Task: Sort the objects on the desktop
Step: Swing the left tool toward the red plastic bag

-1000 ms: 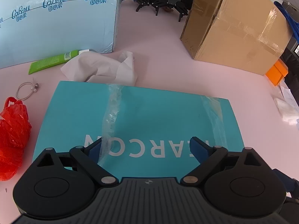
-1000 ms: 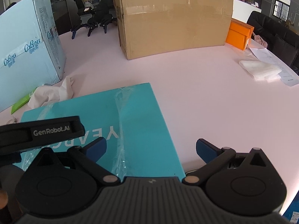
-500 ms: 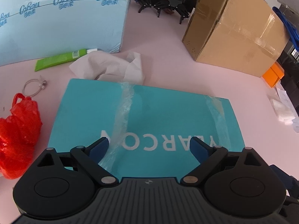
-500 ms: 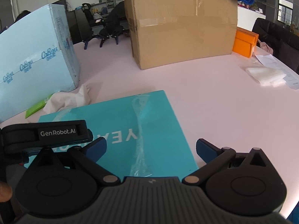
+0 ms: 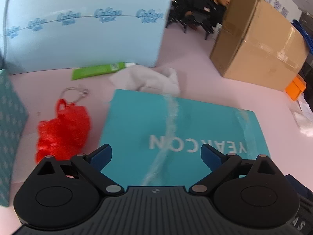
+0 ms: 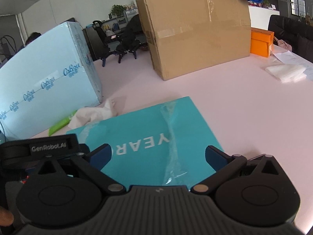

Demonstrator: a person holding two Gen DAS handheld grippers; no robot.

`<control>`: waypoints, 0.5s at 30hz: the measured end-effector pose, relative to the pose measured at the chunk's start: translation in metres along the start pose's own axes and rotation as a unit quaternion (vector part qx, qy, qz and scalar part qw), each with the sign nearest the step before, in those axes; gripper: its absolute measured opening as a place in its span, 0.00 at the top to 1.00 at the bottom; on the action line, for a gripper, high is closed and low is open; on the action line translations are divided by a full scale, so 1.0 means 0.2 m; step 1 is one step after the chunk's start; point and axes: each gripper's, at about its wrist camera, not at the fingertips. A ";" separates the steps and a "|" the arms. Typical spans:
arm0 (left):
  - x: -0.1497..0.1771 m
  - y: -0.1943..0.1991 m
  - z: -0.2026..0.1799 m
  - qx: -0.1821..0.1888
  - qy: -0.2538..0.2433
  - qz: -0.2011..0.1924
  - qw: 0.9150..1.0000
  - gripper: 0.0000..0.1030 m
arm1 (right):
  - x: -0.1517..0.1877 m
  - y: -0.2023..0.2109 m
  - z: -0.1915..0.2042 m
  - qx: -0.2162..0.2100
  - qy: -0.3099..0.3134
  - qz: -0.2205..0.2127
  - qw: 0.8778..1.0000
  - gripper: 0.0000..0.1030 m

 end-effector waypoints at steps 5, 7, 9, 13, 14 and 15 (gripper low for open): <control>0.07 0.09 0.14 0.007 -0.002 -0.020 1.000 0.05 | 0.03 0.05 0.06 -0.003 0.019 -0.024 1.000 0.00; 0.10 0.10 0.19 0.006 0.008 -0.016 1.000 0.05 | 0.03 0.05 0.08 -0.004 0.025 -0.027 0.999 0.00; 0.13 0.10 0.24 0.007 0.017 -0.009 1.000 0.05 | 0.03 0.05 0.09 -0.005 0.029 -0.029 0.999 0.00; 0.17 0.12 0.29 0.008 0.014 -0.010 1.000 0.05 | 0.04 0.05 0.12 -0.006 0.030 -0.033 0.999 0.00; 0.18 0.13 0.30 0.009 0.012 -0.012 1.000 0.05 | 0.04 0.05 0.12 -0.006 0.030 -0.033 0.999 0.00; 0.19 0.14 0.31 0.010 0.010 -0.014 1.000 0.05 | 0.04 0.05 0.13 -0.006 0.031 -0.034 0.999 0.00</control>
Point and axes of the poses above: each gripper's, at about its wrist camera, not at the fingertips, and y roughly against the way its jaws point, z to its left, x to its underside, and after that the axes turned 14 degrees about y, right-handed
